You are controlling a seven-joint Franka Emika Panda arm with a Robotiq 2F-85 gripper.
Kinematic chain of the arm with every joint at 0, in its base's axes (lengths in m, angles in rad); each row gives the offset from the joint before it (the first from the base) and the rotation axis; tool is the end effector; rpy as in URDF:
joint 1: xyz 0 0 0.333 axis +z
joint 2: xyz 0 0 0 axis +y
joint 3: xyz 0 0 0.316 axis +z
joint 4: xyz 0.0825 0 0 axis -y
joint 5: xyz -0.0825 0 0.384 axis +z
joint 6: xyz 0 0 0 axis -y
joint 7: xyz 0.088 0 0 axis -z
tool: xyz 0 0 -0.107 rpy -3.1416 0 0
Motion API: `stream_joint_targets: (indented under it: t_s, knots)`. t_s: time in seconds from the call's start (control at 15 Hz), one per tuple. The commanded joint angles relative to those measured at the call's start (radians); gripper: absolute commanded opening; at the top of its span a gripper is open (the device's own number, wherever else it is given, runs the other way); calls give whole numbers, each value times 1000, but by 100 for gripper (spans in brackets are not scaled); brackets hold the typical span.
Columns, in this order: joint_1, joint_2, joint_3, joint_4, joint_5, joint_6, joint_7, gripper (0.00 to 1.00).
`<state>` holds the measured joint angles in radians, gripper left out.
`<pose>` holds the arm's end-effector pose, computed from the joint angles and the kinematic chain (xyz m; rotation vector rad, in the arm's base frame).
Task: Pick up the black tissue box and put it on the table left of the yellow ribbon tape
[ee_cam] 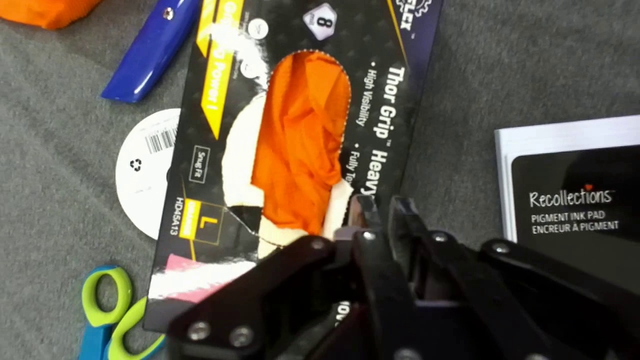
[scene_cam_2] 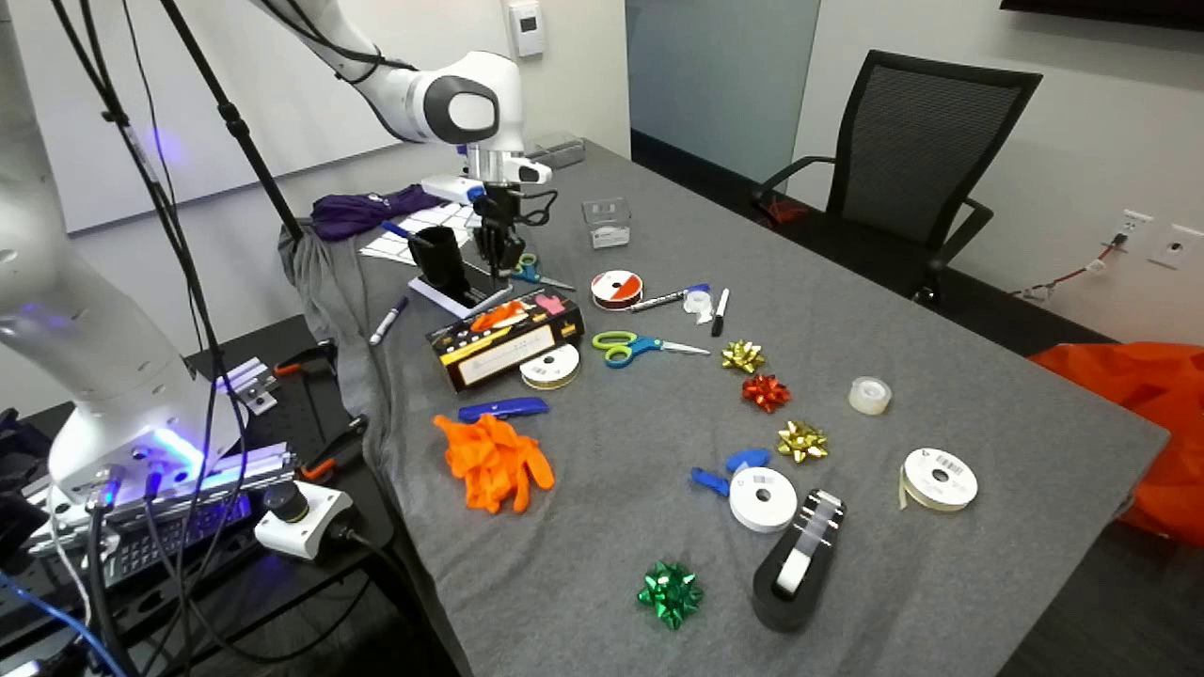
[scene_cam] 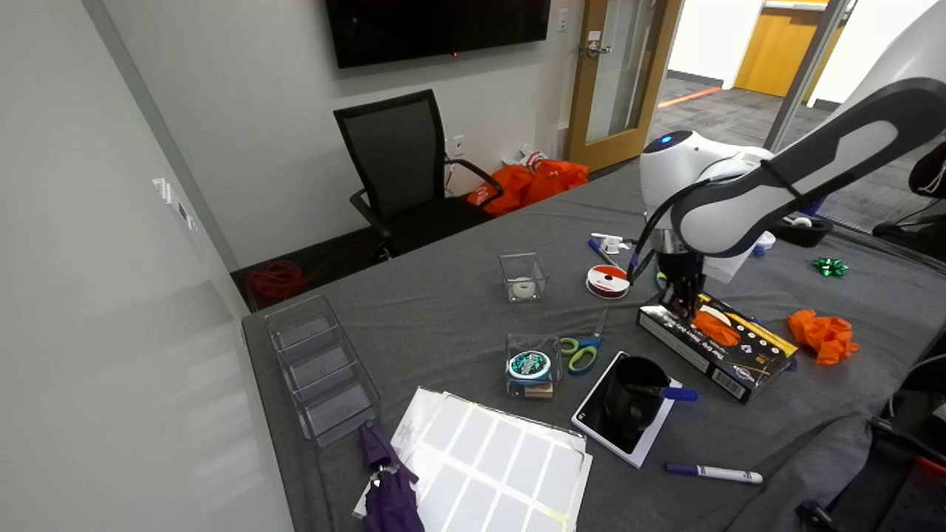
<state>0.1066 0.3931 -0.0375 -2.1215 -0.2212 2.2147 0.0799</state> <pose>0.5417 0.0300 0.2032 2.9119 0.2185 -0.4211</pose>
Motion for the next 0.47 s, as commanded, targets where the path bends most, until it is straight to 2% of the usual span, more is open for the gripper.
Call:
stream_joint_targets:
  t_s: [0.0, 0.27, 0.4]
  knots:
    - [-41, -149, 22, -118, 8, 65, -95, 46]
    - [-90, -263, 34, -213, 108, 185, -243, 74]
    - [-122, -308, 43, -261, 236, 251, -373, 88]
